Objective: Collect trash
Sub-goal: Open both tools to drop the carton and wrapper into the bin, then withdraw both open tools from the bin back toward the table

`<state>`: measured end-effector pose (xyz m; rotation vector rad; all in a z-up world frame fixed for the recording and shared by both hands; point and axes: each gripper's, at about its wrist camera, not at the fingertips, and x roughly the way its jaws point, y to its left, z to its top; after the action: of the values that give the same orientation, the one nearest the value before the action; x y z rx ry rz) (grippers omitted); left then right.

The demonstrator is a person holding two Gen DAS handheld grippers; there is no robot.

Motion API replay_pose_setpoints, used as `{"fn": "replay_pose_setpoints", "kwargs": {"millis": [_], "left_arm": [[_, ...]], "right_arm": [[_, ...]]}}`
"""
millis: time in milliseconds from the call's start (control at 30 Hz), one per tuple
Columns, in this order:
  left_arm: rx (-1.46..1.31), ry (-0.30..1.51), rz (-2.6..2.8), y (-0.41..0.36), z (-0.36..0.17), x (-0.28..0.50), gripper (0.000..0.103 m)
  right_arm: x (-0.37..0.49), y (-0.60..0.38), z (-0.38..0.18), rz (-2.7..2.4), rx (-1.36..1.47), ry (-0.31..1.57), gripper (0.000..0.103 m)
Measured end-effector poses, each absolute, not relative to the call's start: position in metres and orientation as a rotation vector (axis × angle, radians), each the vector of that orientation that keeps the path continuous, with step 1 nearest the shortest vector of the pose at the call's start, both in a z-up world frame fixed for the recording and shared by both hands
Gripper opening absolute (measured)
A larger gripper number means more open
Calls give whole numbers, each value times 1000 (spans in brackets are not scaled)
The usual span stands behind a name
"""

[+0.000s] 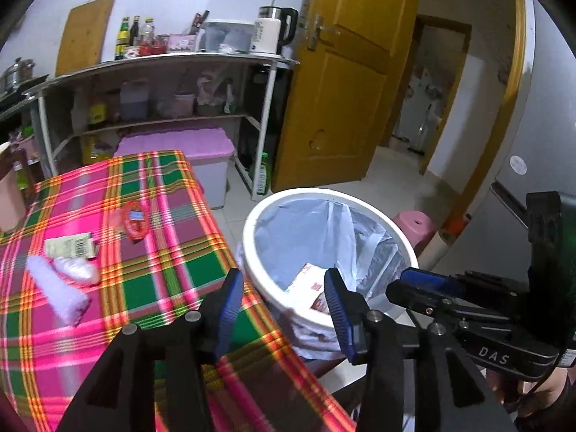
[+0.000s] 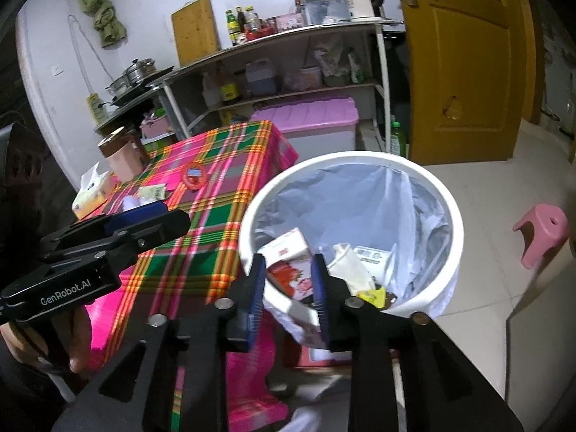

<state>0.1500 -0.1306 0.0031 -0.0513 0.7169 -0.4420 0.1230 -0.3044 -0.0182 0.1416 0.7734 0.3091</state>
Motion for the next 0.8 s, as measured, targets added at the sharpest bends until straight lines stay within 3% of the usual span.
{"fn": "replay_pose_setpoints", "kwargs": {"millis": [800], "left_arm": [[-78,693,-262,-62,0,107,46]], "right_arm": [[109,-243,-13,445,67,775,30]]}}
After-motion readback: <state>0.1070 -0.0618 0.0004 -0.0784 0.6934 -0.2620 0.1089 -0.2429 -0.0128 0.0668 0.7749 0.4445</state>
